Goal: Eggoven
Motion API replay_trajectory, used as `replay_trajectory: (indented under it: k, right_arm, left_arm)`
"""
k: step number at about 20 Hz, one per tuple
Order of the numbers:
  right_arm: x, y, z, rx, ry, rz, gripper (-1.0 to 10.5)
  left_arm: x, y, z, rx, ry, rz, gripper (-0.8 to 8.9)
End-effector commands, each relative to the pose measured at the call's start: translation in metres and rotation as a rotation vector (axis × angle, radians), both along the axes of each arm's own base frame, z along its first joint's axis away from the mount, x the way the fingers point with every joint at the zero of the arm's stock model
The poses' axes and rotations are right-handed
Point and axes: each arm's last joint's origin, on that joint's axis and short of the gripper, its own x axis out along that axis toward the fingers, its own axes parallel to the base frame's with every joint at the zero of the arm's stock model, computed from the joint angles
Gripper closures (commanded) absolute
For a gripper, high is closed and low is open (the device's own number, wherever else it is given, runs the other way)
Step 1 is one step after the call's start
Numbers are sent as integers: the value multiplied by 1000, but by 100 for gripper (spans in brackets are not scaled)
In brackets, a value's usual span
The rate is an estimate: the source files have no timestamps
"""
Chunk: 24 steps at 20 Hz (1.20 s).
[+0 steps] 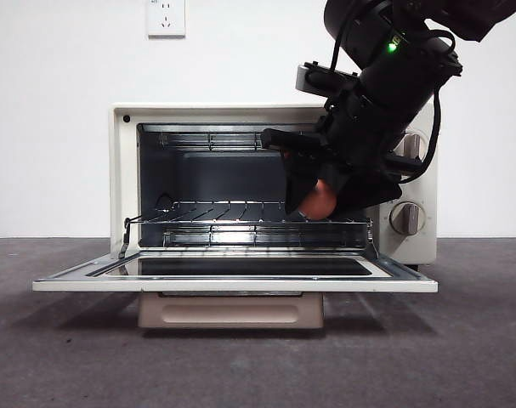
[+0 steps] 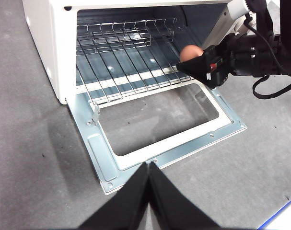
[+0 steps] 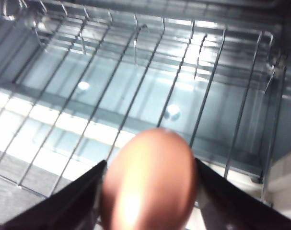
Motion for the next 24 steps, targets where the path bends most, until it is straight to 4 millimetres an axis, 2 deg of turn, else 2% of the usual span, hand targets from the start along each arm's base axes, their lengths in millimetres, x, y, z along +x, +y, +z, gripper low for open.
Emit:
replay_trajectory:
  k: [1,8,16,18,21,24]
  right_arm:
    - [2,5,-1,-9,-7,17,631]
    - [-1,4,4,-14,1,21,613]
    - [-18,-7,38,20,-33,32,598]
    - [-32,-11,55,41,-40,50,598]
    - [-60,-21,88,83,-92,83,598]
    - [-96,-40,121,120,-151,115,598]
  left_arm:
    - [1,-1,3,1,-19,-11,807]
    - [1,-1,3,0,-22,-11,807]
    - [7,-3,1,8,-1,-11,807]
    - [12,-5,-1,13,12,-11,807]
    - [30,-8,-10,22,25,13,807]
    - [54,-8,-34,-5,68,48,807]
